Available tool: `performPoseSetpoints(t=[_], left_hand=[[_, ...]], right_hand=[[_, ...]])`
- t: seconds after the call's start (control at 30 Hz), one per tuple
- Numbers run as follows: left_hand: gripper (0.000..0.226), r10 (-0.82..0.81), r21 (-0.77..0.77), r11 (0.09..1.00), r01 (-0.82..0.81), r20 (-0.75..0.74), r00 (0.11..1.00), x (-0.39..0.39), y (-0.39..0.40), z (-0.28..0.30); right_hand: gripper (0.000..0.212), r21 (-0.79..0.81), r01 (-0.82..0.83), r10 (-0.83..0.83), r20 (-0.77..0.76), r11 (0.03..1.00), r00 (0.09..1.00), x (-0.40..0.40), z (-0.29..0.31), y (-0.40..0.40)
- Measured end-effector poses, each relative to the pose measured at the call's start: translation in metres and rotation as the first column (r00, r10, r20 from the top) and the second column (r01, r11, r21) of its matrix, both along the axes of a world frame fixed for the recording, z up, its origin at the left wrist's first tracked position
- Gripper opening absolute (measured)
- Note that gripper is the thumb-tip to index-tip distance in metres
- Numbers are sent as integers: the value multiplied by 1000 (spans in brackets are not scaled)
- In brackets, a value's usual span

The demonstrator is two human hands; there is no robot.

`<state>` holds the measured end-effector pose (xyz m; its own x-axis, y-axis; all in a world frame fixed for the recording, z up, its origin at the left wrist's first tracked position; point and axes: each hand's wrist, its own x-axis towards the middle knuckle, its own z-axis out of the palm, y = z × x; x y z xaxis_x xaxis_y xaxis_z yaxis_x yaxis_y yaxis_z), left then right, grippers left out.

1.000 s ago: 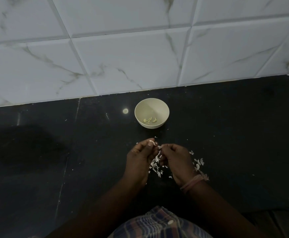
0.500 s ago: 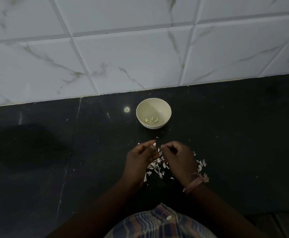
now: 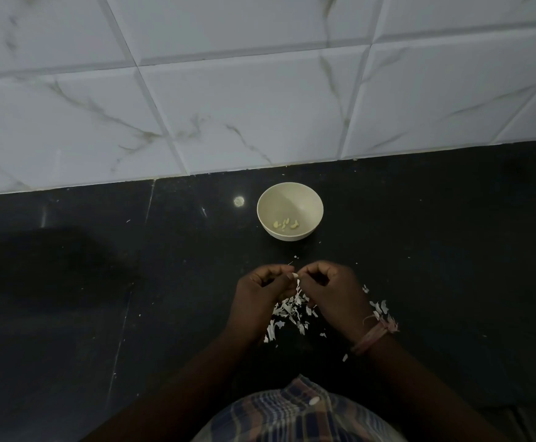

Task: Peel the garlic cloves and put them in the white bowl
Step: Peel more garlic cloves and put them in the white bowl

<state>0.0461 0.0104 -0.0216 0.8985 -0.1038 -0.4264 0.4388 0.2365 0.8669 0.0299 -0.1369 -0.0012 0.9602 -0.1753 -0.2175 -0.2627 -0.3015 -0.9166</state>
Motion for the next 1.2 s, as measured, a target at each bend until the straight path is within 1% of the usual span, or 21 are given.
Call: performPoseSetpoints(t=[0.13, 0.2, 0.3, 0.4, 0.53, 0.7, 1.07, 1.2], left_hand=[[12, -29, -6, 1000, 28, -16, 999, 1, 2, 2], [12, -45, -22, 999, 45, -22, 999, 2, 2, 5], [13, -84, -6, 996, 84, 20, 996, 3, 0, 7], [15, -111, -64, 992, 113, 40, 993, 4, -1, 9], [20, -115, -113, 987, 118, 34, 993, 6, -2, 11], [16, -140, -104, 985, 139, 2, 990, 9, 1, 9], [17, -199, -45, 979, 196, -58, 978, 15, 1, 15], [17, -199, -83, 978, 192, -81, 977, 17, -1, 20]], right_hand=[[7, 59, -4, 5, -8, 998, 1000, -1, 2, -1], [8, 38, -5, 5, -7, 999, 1000, -1, 3, 0], [9, 46, 3, -3, -13, 999, 1000, 0, 7, 0], [13, 86, -32, 34, -12, 996, 999, 1, 12, -3], [16, 104, -17, 17, -4, 994, 1000, 2, 15, -3], [18, 109, -4, 6, -19, 994, 1000, 1, 12, -3], [20, 159, 23, -21, -9, 987, 1000, -3, 8, 0], [16, 162, 48, -45, -21, 986, 999, -2, 10, -3]])
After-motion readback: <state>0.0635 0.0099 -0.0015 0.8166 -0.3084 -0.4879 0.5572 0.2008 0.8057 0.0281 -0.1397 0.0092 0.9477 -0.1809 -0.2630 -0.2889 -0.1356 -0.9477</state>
